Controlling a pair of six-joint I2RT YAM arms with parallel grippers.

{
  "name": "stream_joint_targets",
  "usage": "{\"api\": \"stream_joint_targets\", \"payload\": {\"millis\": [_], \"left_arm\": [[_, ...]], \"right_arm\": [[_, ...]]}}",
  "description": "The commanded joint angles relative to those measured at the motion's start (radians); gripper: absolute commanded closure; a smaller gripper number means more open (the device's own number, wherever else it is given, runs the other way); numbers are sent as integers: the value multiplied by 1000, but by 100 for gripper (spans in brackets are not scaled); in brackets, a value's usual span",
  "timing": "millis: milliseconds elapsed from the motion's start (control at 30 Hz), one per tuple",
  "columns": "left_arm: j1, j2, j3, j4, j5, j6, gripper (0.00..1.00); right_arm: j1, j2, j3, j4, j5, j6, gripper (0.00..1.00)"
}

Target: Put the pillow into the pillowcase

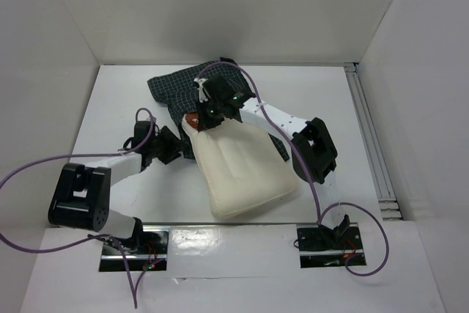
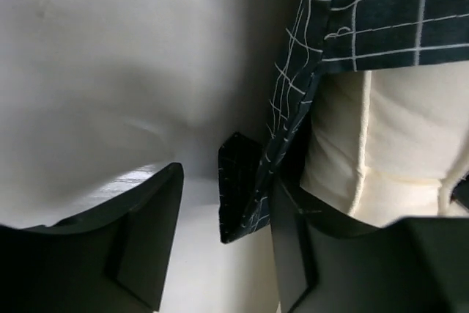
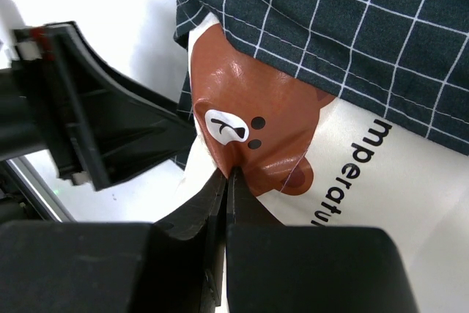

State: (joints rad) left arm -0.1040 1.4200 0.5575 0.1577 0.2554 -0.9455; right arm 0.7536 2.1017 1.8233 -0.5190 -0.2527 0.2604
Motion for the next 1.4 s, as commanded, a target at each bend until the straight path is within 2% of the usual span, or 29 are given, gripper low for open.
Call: {"api": "stream_joint_targets", "payload": {"millis": [0,67,167,300,400,500,667,733,833,967,1067,1167,1233,1267,1300,1367], "left_arm": [[-31,42,80,56,18,42,40],[-62,63,102,43,5,42,48],[-82,51,102,72,18,25,100],[-92,33,84,92,116,25,100],[-114,-31,23,104,176,11,100],[-132,-101,-53,151,196,-18,100],[-151,-165,-74,117,240,7,100],[-161,-165,-71,117,289,40,100],[-183,-141,-39,117,378,79,100],[-235,-128,45,47,447,123,100],[-246,-159,65,-9,447,149,100],[-226,-220,65,-131,389,178,100],[-201,-253,65,-219,320,203,100],[-185,-266,90,-265,294,212,100],[-159,-295,107,-315,265,221,99],[-137,-320,169,-478,127,231,82]], "right_arm": [[-5,-52,45,11,-48,10,100],[-5,-32,54,11,-48,10,100],[-5,-8,45,20,-17,10,100],[-5,44,70,20,36,10,100],[-5,113,152,-12,125,10,100],[-39,201,281,-30,147,10,100],[-97,314,558,-81,184,19,100],[-138,325,606,-66,184,52,100],[-187,223,573,22,184,82,100],[-201,97,466,91,263,82,100],[-188,60,372,137,279,82,100],[-142,78,211,178,224,106,100],[-123,93,191,154,192,106,100],[-114,93,182,143,169,106,93],[-105,49,136,143,168,106,75],[-105,-24,65,166,150,117,51]]}}
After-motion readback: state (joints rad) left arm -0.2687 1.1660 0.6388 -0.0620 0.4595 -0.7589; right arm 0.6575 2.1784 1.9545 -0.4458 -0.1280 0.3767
